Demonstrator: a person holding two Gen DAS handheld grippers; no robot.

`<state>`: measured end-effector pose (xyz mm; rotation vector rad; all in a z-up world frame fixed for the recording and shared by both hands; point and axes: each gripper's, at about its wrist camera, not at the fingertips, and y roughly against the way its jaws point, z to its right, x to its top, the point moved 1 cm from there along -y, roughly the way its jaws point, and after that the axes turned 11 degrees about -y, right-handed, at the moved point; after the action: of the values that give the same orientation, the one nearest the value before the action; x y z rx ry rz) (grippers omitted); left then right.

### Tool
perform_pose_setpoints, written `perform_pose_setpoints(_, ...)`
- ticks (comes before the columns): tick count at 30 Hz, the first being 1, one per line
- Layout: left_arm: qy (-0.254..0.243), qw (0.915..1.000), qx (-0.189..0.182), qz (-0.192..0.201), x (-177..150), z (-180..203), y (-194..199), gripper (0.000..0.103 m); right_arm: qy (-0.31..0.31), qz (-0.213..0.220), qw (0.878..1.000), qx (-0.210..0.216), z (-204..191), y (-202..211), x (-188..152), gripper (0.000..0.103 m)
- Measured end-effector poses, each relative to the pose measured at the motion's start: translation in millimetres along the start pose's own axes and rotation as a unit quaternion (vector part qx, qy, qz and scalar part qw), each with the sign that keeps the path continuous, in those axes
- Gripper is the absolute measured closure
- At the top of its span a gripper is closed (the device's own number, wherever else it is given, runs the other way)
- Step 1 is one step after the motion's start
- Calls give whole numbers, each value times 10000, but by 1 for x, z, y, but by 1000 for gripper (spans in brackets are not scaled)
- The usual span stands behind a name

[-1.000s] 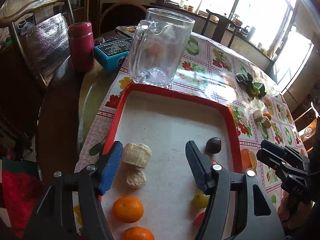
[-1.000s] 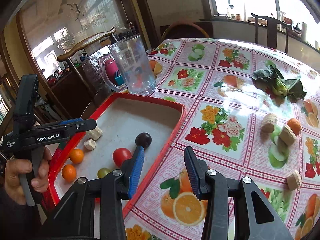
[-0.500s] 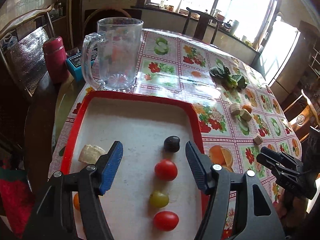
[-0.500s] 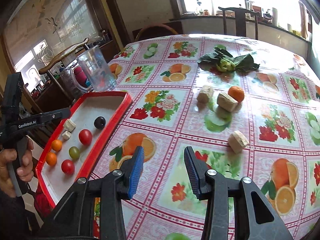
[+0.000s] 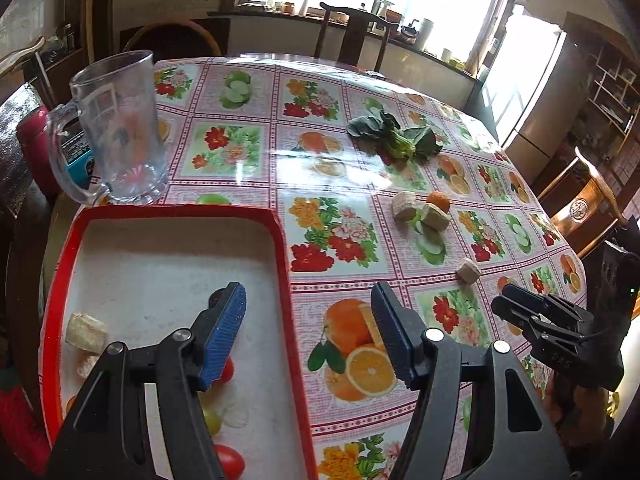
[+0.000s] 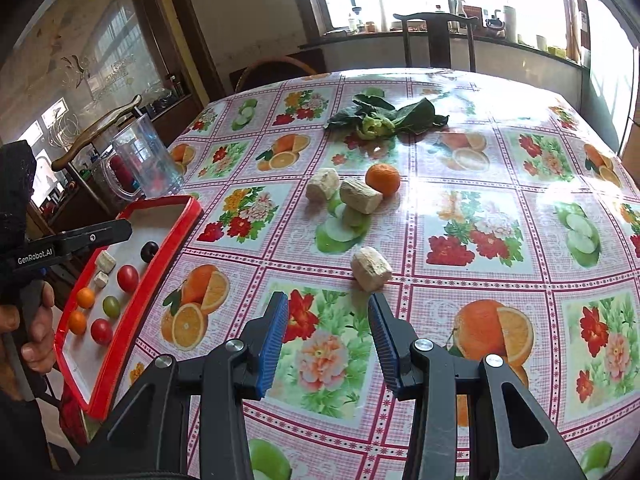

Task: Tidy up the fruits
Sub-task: 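Move both tools back to the pale chunks beside the orange on the table, then grasp a pale chunk with the left tool while the right tool grasps a pale root piece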

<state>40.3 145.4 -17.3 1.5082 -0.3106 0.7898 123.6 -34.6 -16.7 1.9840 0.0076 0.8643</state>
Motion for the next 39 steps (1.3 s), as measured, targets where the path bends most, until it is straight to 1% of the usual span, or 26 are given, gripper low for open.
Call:
perform_pose_setpoints(7, -426, 9989, -128, -120, 30, 38, -32, 39, 119, -106, 9997, -207, 9, -23, 7, 60)
perform_pose_setpoints(10, -548, 9982, -137, -191, 42, 50, -48, 39, 51, -100, 9998, -174, 15, -27, 13, 60)
perform_pose_setpoints(14, -575, 9977, -156, -328, 57, 58, -75, 39, 92, -194, 9997, -121, 17, -35, 19, 60)
perform_pose_setpoints(16, -561, 9975, -223, -378, 64, 61, -88, 39, 169, -220, 9996, -106, 15, -39, 20, 60)
perform_pose_setpoints(18, -551, 9972, -251, -434, 69, 65, -100, 39, 169, -157, 9997, -84, 16, -40, 24, 60)
perform_pose_setpoints(22, -562, 9969, -242, -501, 76, 67, -118, 39, -26, -12, 10000, 20, 24, -40, 41, 60)
perform_pose_setpoints(25, -508, 9968, -306, -535, 82, 66, -129, 39, -50, 70, 9999, -73, 29, -42, 50, 60)
perform_pose_setpoints(28, -527, 9963, -351, -576, 89, 69, -140, 39, -184, 106, 9998, -66, 39, -42, 56, 60)
perform_pose_setpoints(31, -667, 9949, -385, -652, 91, 76, -152, 39, -232, 125, 9996, -101, 45, -44, 59, 60)
perform_pose_setpoints(33, -758, 9939, -367, -712, 91, 80, -160, 46, -242, 95, 9996, -95, 47, -48, 60, 61)
perform_pose_setpoints(34, -782, 9933, -403, -749, 90, 80, -164, 51, -230, 79, 9997, -86, 47, -50, 61, 61)
perform_pose_setpoints(36, -869, 9935, -371, -640, 89, 80, -164, 58, -206, 52, 9997, -74, 46, -54, 62, 61)
perform_pose_setpoints(37, -900, 9931, -383, -640, 88, 79, -164, 75, -191, 30, 9998, -66, 45, -57, 62, 61)
perform_pose_setpoints(39, -815, 9934, -479, -649, 89, 72, -162, 76, -161, -17, 9999, -50, 42, -64, 63, 61)
